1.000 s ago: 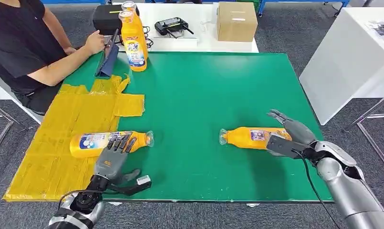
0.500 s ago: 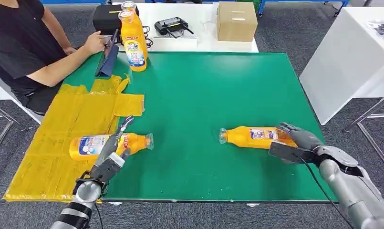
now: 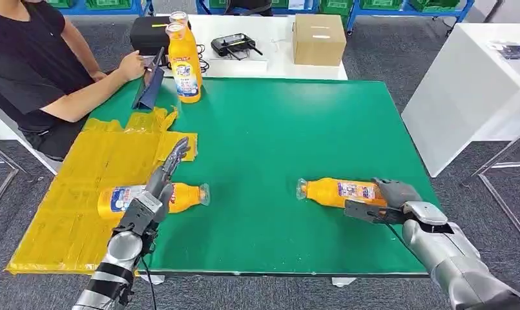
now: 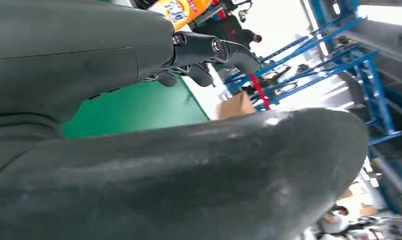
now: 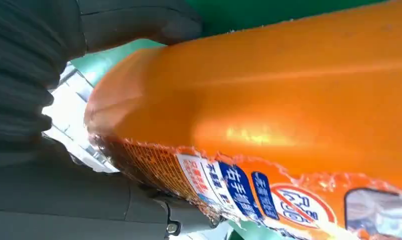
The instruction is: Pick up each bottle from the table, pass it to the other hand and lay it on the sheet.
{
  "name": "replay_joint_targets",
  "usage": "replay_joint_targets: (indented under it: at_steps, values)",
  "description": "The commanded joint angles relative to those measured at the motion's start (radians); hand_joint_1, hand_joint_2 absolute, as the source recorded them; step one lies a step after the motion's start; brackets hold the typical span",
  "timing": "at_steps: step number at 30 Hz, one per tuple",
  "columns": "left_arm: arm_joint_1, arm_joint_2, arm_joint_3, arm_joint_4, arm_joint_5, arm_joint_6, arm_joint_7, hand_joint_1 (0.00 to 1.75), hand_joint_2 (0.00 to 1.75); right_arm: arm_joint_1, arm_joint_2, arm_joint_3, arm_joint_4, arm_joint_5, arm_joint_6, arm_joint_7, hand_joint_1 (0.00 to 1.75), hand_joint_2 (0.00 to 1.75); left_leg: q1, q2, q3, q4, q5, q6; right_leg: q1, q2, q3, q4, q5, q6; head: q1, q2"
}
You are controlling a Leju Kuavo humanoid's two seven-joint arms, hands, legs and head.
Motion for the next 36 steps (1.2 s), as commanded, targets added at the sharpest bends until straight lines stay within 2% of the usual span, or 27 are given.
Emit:
replay_joint_targets:
  at_steps: [1,2,3,4,6,8,9,10,12,14,15,18,22,26,30,36]
  values:
    - [-0.005,-0.008,0.012,0.029,0.072,-0.055,0.021,0.00,0.00,0.125,0.096,-0.106,0.094,-0.101,-0.093,-0.032,1.75,1.75,0.001,-0.001,-0.011,0.008,0.002,0.001,0.001,-0.001,-0.008,0.004,0.003,0.001,0.000,0.000]
    - [0.003,-0.007,0.013,0.019,0.073,-0.056,0.022,0.00,0.00,0.120,0.100,-0.109,0.091,-0.097,-0.086,-0.027,1.75,1.75,0.001,-0.001,-0.021,0.010,0.004,0.002,0.001,-0.002,-0.018,0.004,0.007,0.001,0.000,0.000]
    - [0.029,-0.013,0.031,-0.009,0.111,-0.075,0.042,0.00,0.00,0.136,0.124,-0.233,0.041,-0.201,-0.203,-0.149,1.75,1.75,0.001,0.002,-0.016,0.007,0.003,0.002,0.000,0.001,-0.008,0.003,0.007,0.001,-0.001,0.000]
    - [0.064,-0.017,0.050,-0.047,0.153,-0.097,0.049,0.00,0.00,0.152,0.158,-0.354,-0.018,-0.315,-0.244,-0.295,1.75,1.75,0.000,0.004,-0.017,0.004,0.004,0.002,-0.001,0.002,-0.005,0.001,0.009,0.003,-0.001,0.000]
    - [0.136,-0.031,0.084,-0.116,0.255,-0.173,0.074,0.00,0.00,0.214,0.250,-0.581,-0.222,-0.558,-0.112,-0.486,1.75,1.75,0.000,0.013,-0.010,0.001,0.002,0.002,-0.005,0.011,0.000,0.002,0.008,0.001,-0.001,0.000]
    - [0.173,-0.042,0.091,-0.152,0.280,-0.190,0.079,0.00,0.00,0.305,0.295,-0.604,-0.468,-0.565,-0.088,-0.414,1.75,1.75,0.001,0.015,-0.007,0.000,0.001,0.001,-0.005,0.015,0.002,0.002,0.007,0.001,0.000,0.000]
    - [0.180,-0.052,0.095,-0.162,0.292,-0.198,0.081,0.00,0.00,0.342,0.326,-0.626,-0.561,-0.613,-0.043,-0.425,1.75,1.75,0.000,0.020,-0.011,-0.004,0.003,0.001,-0.006,0.019,-0.005,0.001,0.010,0.000,0.000,0.000]
    - [0.187,-0.057,0.091,-0.174,0.294,-0.202,0.081,0.00,0.00,0.368,0.346,-0.621,-0.624,-0.622,-0.030,-0.413,1.75,1.75,0.000,0.017,-0.011,-0.002,0.002,0.001,-0.006,0.016,-0.004,0.005,0.007,0.000,-0.001,0.000]
    - [0.187,-0.061,0.087,-0.178,0.296,-0.201,0.083,0.00,0.00,0.380,0.353,-0.611,-0.643,-0.619,-0.034,-0.401,1.75,1.75,0.000,0.013,-0.017,0.000,0.002,0.000,-0.006,0.013,-0.011,0.007,0.005,0.000,-0.002,0.000]
    - [0.184,-0.061,0.088,-0.177,0.296,-0.200,0.084,0.00,0.00,0.383,0.345,-0.613,-0.639,-0.618,-0.033,-0.403,1.75,1.75,-0.001,0.002,-0.025,0.000,0.005,-0.002,-0.006,0.003,-0.018,0.007,0.004,0.001,-0.002,0.000]
    - [0.183,-0.063,0.088,-0.177,0.295,-0.197,0.083,0.00,1.75,0.378,0.355,-0.615,-0.631,-0.637,-0.012,-0.431,1.75,1.75,-0.001,-0.005,-0.030,0.000,0.007,-0.002,-0.006,-0.003,-0.021,0.007,0.004,0.001,-0.002,0.000]
    - [0.220,-0.074,0.066,-0.227,0.268,-0.178,0.087,0.00,1.75,0.422,0.430,-0.504,-0.715,-0.637,0.058,-0.416,1.75,1.75,0.000,-0.007,-0.036,0.001,0.009,-0.004,-0.005,-0.006,-0.025,0.008,0.005,0.001,-0.002,0.000]
    - [0.239,-0.078,0.043,-0.256,0.261,-0.177,0.086,0.00,1.75,0.424,0.452,-0.420,-0.725,-0.628,0.050,-0.397,1.75,1.75,-0.001,-0.002,-0.037,0.000,0.009,-0.004,-0.007,-0.002,-0.028,0.009,0.005,0.001,-0.001,0.000]
    - [0.260,-0.088,-0.002,-0.309,0.190,-0.145,0.035,0.00,1.75,0.413,0.474,-0.303,-0.694,-0.608,0.039,-0.384,1.75,1.75,-0.002,-0.004,-0.039,0.000,0.009,-0.004,-0.007,-0.003,-0.030,0.009,0.005,0.001,-0.001,0.000]
    - [0.264,-0.096,-0.041,-0.338,0.147,-0.117,0.017,0.00,1.75,0.391,0.481,-0.182,-0.595,-0.562,0.042,-0.366,1.75,1.75,-0.002,-0.003,-0.038,-0.001,0.009,-0.003,-0.007,-0.003,-0.030,0.008,0.005,0.002,-0.001,0.000]
    - [0.266,-0.098,-0.083,-0.310,0.139,-0.118,0.015,0.00,1.75,0.372,0.542,0.004,-0.435,-0.463,0.006,-0.382,1.75,1.75,-0.001,-0.002,-0.037,-0.002,0.009,-0.004,-0.007,-0.001,-0.029,0.008,0.005,0.001,-0.001,0.000]
